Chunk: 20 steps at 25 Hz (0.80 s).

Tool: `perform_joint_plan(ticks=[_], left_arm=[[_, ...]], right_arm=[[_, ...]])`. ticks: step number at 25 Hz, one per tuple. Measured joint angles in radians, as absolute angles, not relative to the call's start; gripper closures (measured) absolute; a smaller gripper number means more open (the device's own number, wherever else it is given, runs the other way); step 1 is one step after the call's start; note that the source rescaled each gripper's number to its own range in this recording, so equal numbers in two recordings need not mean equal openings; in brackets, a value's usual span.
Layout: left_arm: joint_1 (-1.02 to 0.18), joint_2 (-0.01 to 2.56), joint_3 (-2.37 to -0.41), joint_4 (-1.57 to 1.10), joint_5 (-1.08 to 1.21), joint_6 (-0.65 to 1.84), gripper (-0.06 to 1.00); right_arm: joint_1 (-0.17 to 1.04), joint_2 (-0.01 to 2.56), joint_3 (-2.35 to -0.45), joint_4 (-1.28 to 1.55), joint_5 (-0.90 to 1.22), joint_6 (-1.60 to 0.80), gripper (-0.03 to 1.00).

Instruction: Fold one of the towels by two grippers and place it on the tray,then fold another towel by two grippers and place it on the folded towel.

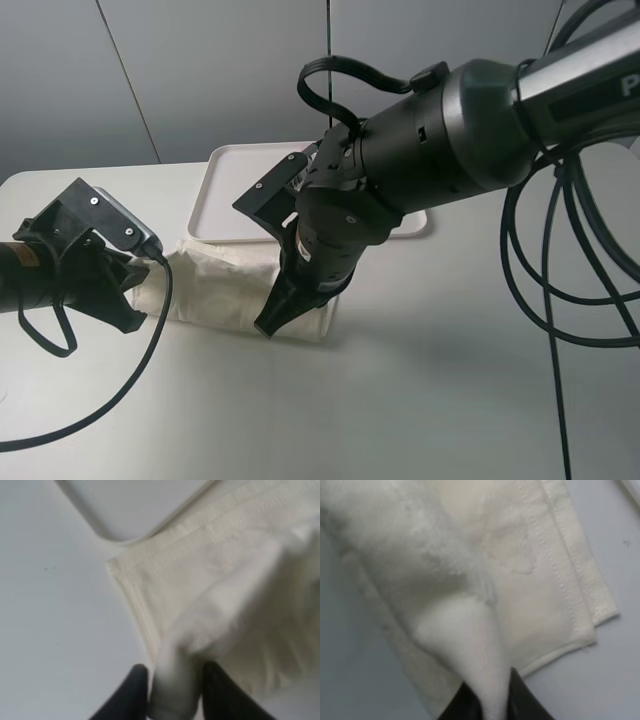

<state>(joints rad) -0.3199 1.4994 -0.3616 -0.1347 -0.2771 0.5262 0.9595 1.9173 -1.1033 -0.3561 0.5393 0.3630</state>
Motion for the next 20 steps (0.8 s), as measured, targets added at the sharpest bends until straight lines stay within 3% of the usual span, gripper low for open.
perform_joint_plan(ticks=[2,4,6,7,13,20], left_arm=[[-0.320,1.521,-0.362,-0.139,-0.295,0.526,0.31],[-0.320,1.540,-0.362,-0.165,-0.315,0.526,0.04],[-0.320,1.552,-0.363,-0.186,-0.333,0.526,-0.03],[-0.320,1.554,-0.363,-0.190,-0.341,0.526,-0.04],[-0.320,1.554,-0.380,-0.286,-0.326,0.526,-0.05],[-0.227,1.579,-0.590,-0.408,0.019,0.528,-0.05]], right_arm=[[0.959,1.917,-1.103,-0.356,0.532,0.374,0.70],[0.959,1.917,-1.103,-0.369,0.528,0.396,0.35],[0.959,1.917,-1.103,-0.404,0.526,0.466,0.07],[0.959,1.917,-1.103,-0.429,0.526,0.518,0.01],[0.959,1.917,-1.103,-0.547,0.592,0.685,-0.02],[0.904,1.917,-1.103,-0.491,0.628,0.735,-0.02]])
